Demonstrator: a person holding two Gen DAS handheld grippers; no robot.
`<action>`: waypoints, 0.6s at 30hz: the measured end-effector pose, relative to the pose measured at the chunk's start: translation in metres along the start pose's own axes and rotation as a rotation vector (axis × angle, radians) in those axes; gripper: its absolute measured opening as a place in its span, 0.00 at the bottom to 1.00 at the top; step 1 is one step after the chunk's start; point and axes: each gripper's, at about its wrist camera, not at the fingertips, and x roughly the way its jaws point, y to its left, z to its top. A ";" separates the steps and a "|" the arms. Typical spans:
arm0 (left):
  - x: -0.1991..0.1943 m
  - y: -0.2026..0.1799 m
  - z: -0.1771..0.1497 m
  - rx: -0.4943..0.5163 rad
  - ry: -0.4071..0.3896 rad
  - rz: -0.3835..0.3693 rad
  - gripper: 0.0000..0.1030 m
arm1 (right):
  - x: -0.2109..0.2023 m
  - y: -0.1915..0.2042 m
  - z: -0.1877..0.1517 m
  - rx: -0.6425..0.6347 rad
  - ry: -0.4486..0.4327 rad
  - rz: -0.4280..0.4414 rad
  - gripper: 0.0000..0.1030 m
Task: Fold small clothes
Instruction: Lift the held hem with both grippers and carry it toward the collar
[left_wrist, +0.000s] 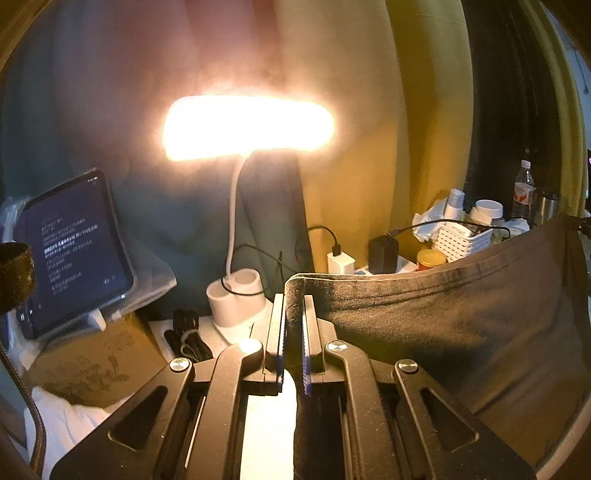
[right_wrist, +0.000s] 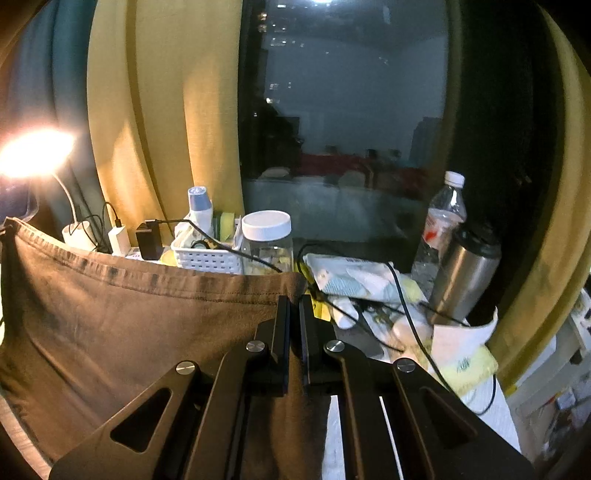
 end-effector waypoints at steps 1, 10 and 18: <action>0.003 0.001 0.002 0.005 0.001 0.003 0.05 | 0.004 0.000 0.002 -0.003 0.000 0.001 0.05; 0.033 0.003 0.018 0.040 -0.008 0.016 0.05 | 0.042 0.004 0.015 -0.025 -0.014 -0.031 0.05; 0.081 0.003 0.001 0.051 0.087 0.026 0.05 | 0.092 0.002 -0.008 -0.018 0.049 -0.079 0.05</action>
